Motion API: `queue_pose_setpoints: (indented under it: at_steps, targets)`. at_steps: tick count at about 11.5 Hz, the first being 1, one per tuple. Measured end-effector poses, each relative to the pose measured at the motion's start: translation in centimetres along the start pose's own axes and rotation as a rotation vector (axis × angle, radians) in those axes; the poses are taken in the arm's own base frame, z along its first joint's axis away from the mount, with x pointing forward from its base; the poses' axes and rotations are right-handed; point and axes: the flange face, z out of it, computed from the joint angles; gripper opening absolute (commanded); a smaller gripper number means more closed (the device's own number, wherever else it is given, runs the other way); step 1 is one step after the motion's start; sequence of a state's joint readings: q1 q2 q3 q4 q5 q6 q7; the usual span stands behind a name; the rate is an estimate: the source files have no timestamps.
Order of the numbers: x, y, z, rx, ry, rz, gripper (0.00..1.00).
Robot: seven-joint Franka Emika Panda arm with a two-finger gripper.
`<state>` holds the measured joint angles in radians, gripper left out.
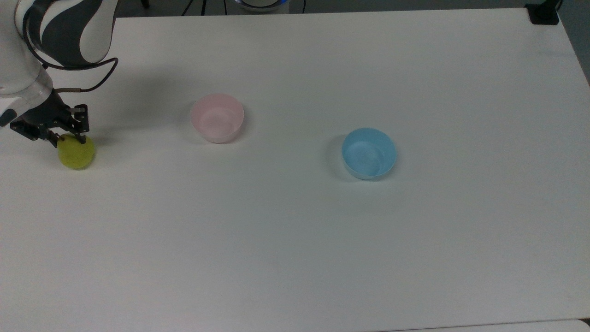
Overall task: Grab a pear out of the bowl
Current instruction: 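Open the gripper to release the pear and raise the gripper away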
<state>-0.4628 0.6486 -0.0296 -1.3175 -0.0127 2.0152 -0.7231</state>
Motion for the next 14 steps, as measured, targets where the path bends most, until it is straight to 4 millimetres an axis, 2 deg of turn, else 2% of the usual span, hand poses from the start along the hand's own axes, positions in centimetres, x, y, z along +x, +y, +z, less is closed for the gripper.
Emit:
queue_pose_setpoints:
  at_steps: [1, 3, 4, 5, 7, 8, 9, 11, 12, 13, 14]
  targets:
    - [0.0, 0.0, 0.0, 0.001, 0.001, 0.004, 1.00]
    - [0.0, 0.2, -0.2, -0.002, 0.006, 0.017, 1.00]
    - [0.1, 0.3, -1.2, -0.012, 0.020, 0.039, 1.00]
    - [0.4, 0.3, -3.4, -0.033, 0.048, 0.057, 1.00]
    - [-0.2, -1.4, -9.8, -0.018, 0.040, 0.069, 1.00]
    - [-0.5, -3.3, -13.6, -0.001, 0.027, 0.061, 1.00]
    - [-0.5, -6.1, -18.0, 0.003, 0.034, 0.057, 1.00]
    - [-1.1, -12.9, -25.5, 0.033, 0.015, 0.060, 1.00]
    - [-1.5, -16.5, -28.3, 0.044, 0.000, 0.077, 1.00]
    - [-1.9, -19.8, -30.4, 0.055, -0.012, 0.100, 1.00]
    - [-2.3, -23.2, -31.5, 0.080, -0.017, 0.113, 1.00]
